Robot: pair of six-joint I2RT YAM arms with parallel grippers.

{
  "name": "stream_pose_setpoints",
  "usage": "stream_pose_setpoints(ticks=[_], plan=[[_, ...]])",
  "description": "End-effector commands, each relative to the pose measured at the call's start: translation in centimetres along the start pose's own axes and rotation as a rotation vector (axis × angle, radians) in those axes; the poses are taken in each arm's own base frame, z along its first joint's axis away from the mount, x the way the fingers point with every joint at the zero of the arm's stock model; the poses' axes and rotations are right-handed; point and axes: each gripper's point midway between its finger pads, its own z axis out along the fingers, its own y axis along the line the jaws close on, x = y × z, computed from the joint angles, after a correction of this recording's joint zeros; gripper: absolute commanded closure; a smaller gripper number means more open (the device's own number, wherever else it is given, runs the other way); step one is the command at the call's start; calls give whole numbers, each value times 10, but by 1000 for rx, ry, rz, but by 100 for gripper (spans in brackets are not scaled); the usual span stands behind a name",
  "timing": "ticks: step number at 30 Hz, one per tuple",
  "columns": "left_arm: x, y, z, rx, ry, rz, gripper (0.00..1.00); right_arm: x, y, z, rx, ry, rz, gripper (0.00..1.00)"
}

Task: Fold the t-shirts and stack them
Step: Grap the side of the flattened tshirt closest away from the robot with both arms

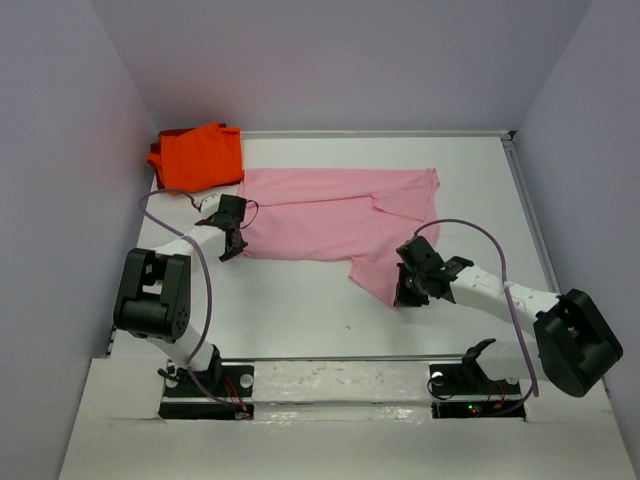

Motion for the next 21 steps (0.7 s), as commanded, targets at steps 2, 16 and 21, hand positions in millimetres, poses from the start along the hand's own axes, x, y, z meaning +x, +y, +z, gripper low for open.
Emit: stream_pose_setpoints(ticks=[2, 16, 21], plan=[[8, 1, 0, 21, 16, 0, 100, -11, 8, -13, -35, -56, -13, 100], [7, -1, -41, 144, -29, -34, 100, -68, 4, -83, 48, -295, -7, 100], [0, -3, -46, 151, -41, -29, 100, -93, 1, -100, 126, -368, -8, 100]])
